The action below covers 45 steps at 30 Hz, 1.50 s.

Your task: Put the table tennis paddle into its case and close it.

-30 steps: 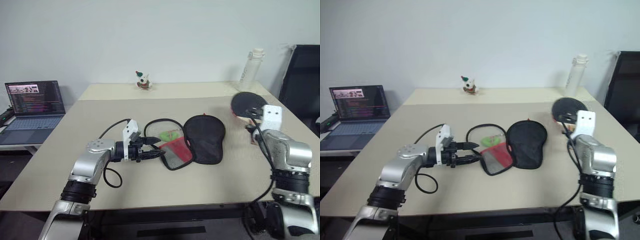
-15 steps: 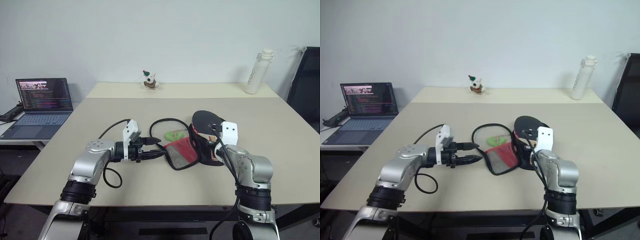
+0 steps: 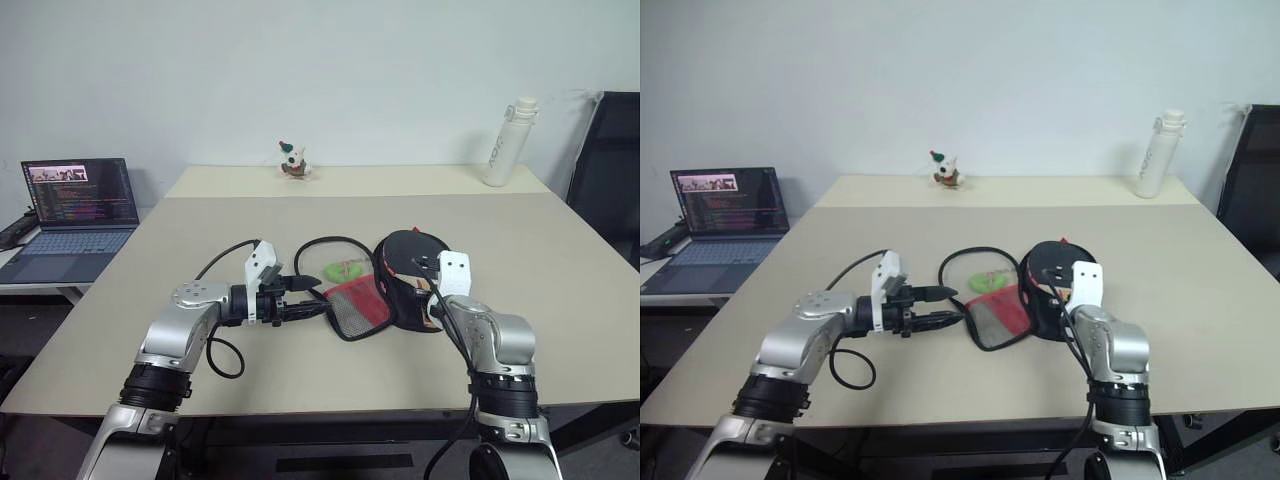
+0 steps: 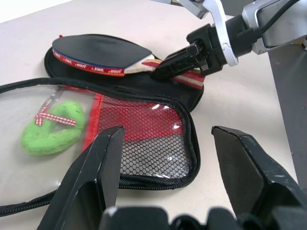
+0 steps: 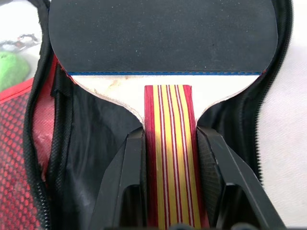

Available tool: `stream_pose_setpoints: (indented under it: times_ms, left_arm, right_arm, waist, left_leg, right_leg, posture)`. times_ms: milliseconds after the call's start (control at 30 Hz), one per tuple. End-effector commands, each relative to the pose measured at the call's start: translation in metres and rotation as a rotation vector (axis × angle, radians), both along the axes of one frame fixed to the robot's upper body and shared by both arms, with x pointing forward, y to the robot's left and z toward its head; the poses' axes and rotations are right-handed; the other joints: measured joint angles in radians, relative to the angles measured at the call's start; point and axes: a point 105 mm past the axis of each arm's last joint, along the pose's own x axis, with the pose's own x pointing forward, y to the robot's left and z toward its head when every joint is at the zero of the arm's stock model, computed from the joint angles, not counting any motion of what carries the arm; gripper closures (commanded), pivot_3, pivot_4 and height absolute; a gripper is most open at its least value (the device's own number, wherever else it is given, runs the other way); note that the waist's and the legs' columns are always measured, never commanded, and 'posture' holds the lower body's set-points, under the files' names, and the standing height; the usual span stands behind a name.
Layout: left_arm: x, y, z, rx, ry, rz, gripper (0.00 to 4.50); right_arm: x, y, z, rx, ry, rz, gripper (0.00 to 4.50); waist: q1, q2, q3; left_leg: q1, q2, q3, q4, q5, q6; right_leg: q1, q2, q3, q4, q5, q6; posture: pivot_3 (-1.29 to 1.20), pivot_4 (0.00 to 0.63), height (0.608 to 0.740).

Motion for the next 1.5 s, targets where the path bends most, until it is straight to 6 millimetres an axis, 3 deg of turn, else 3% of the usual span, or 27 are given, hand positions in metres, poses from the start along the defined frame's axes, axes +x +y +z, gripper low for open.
stream_pose_setpoints:
  times_ms: [33,200,267,400,600,767,900,933,1067,1233,1367,1500]
  left_arm:
    - [-0.002,0.002,0.014,-0.024,-0.048,-0.005,1.34]
    - [-0.002,0.003,0.013,-0.022,-0.048,0.003,1.34]
    - [-0.002,0.004,0.012,-0.02,-0.048,0.008,1.34]
    - [0.001,0.013,0.008,-0.016,-0.038,0.052,1.34]
    - [0.023,0.034,-0.012,0.036,-0.022,0.212,1.34]
    - [0.043,0.044,-0.026,0.085,-0.019,0.311,2.83]
    - [0.057,0.046,-0.037,0.117,-0.007,0.369,4.31]
    - [0.06,0.045,-0.041,0.126,-0.002,0.381,4.44]
    - [0.073,0.032,-0.05,0.101,0.034,0.408,4.44]
    - [0.078,0.001,-0.054,0.045,0.064,0.34,4.44]
    - [0.083,-0.026,-0.035,-0.007,0.033,0.275,4.44]
    - [0.087,-0.057,0.007,-0.078,-0.067,0.19,4.44]
  right_arm:
    - [0.003,0.005,0.022,0.011,-0.084,0.01,2.29]
    - [-0.001,0.012,0.031,0.016,-0.115,0.032,0.5]
    - [-0.004,0.016,0.037,0.024,-0.133,0.051,0.04]
    - [-0.022,0.027,0.068,0.009,-0.216,0.254,0.04]
    - [-0.066,0.017,0.106,-0.11,-0.348,0.629,0.04]
    - [-0.094,0.008,0.113,-0.126,-0.356,0.808,0.0]
    - [-0.1,0.004,0.112,-0.137,-0.35,0.839,0.0]
    - [-0.1,0.003,0.112,-0.141,-0.349,0.835,0.0]
    - [-0.098,-0.002,0.112,-0.15,-0.351,0.81,0.0]
    - [-0.096,-0.005,0.112,-0.162,-0.364,0.791,0.0]
    - [-0.093,-0.012,0.116,-0.19,-0.397,0.752,0.0]
    - [-0.093,-0.027,0.118,-0.208,-0.404,0.708,0.0]
  waist:
    - [0.0,0.0,0.0]
    - [0.0,0.0,0.0]
    - [0.0,0.0,0.0]
    - [0.002,0.0,0.0]
    - [0.008,0.0,0.0]
    - [0.007,-0.001,0.0]
    - [0.006,-0.002,0.0]
    - [0.007,-0.002,0.0]
    - [0.008,-0.002,0.0]
    - [0.009,-0.004,0.001]
    - [0.01,-0.005,0.002]
    - [0.01,-0.008,0.004]
  left_leg:
    - [0.0,0.0,0.0,0.0,0.0,0.0]
    - [0.0,0.0,0.0,0.0,0.0,0.0]
    - [0.0,0.0,0.0,0.0,0.0,0.0]
    - [0.0,0.0,0.0,0.0,0.0,0.0]
    - [0.0,-0.001,-0.001,0.0,0.0,0.0]
    - [0.0,-0.001,-0.001,0.0,0.0,0.0]
    - [0.0,-0.001,-0.001,0.001,0.0,0.0]
    - [0.0,-0.001,-0.001,0.001,0.0,0.0]
    - [0.0,-0.001,-0.001,0.001,0.0,0.0]
    - [-0.001,-0.002,-0.001,0.001,0.0,0.0]
    - [-0.001,-0.002,-0.001,0.002,0.0,0.0]
    - [-0.002,-0.002,-0.001,0.002,0.0,0.0]
  right_leg:
    - [0.0,0.0,0.0,0.0,0.0,0.0]
    - [0.0,0.0,0.0,0.0,0.0,0.0]
    - [0.0,0.0,0.0,0.0,0.0,0.0]
    - [0.0,0.0,0.0,0.0,0.0,0.0]
    - [0.001,-0.001,-0.001,-0.001,0.0,0.0]
    - [0.002,-0.001,-0.002,-0.002,0.0,0.0]
    - [0.002,-0.001,-0.001,-0.002,0.0,0.001]
    - [0.002,-0.001,-0.002,-0.002,0.0,0.001]
    - [0.002,-0.001,-0.002,-0.002,0.0,0.001]
    - [0.002,-0.002,-0.002,-0.002,0.0,0.001]
    - [0.002,-0.002,-0.002,-0.002,0.0,0.001]
    - [0.002,-0.002,-0.002,-0.003,0.0,0.001]
  posture:
    - [0.0,0.15,0.74]
    - [0.0,0.15,0.74]
    - [0.0,0.15,0.74]
    - [0.0,0.15,0.74]
    - [0.0,0.15,0.74]
    - [0.0,0.15,0.74]
    - [0.0,0.15,0.74]
    - [0.0,0.15,0.74]
    - [0.0,0.15,0.74]
    - [0.0,0.15,0.74]
    - [0.0,0.15,0.74]
    - [0.0,0.15,0.74]
